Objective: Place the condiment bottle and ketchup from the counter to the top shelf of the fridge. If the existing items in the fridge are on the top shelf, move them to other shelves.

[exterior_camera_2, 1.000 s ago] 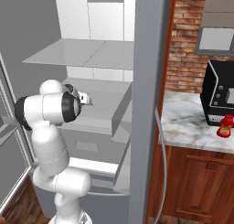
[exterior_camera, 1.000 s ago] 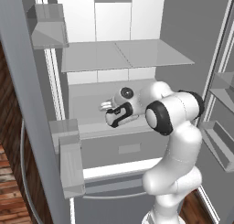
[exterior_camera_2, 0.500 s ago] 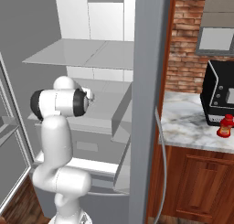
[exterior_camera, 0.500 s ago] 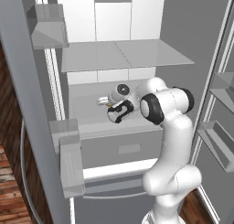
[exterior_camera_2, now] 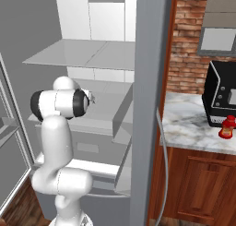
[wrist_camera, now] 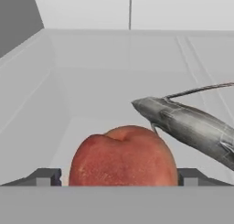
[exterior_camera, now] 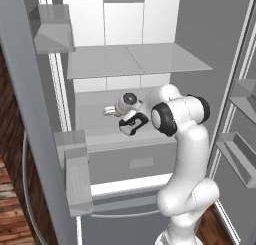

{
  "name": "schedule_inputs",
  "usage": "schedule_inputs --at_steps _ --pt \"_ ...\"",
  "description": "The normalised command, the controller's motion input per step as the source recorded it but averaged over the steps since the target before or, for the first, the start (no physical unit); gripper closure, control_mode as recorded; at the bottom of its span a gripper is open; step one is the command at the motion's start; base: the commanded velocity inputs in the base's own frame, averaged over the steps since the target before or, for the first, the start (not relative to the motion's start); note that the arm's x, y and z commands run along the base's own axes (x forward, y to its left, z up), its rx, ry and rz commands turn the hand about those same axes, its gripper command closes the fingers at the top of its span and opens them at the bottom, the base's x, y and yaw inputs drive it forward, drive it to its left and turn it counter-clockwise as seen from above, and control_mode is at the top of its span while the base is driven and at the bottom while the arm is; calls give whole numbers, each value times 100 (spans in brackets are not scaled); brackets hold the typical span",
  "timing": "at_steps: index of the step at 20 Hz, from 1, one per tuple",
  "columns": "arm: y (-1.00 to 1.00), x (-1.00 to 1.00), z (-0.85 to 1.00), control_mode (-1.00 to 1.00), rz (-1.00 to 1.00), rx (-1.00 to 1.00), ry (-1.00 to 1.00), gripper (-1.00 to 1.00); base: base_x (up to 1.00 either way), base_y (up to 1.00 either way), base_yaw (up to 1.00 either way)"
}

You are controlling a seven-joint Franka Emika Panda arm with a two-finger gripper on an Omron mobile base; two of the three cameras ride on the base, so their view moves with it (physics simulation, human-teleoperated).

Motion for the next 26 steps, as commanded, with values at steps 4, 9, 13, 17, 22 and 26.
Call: schedule_inputs --at_steps 4,9,13,17,22,26 --pt "0 -46 26 -100 0 2 0 -100 0 0 0" --pt "-3 -71 65 -100 0 8 -3 -100 0 0 0" --pt "-10 -94 97 -100 0 11 -10 -100 0 0 0" --pt "-21 -100 100 -100 0 11 -17 -100 0 0 0" --pt "-31 -100 100 -100 -2 12 -21 -100 0 0 0" --pt "-7 -100 100 -100 -5 3 -12 -100 0 0 0"
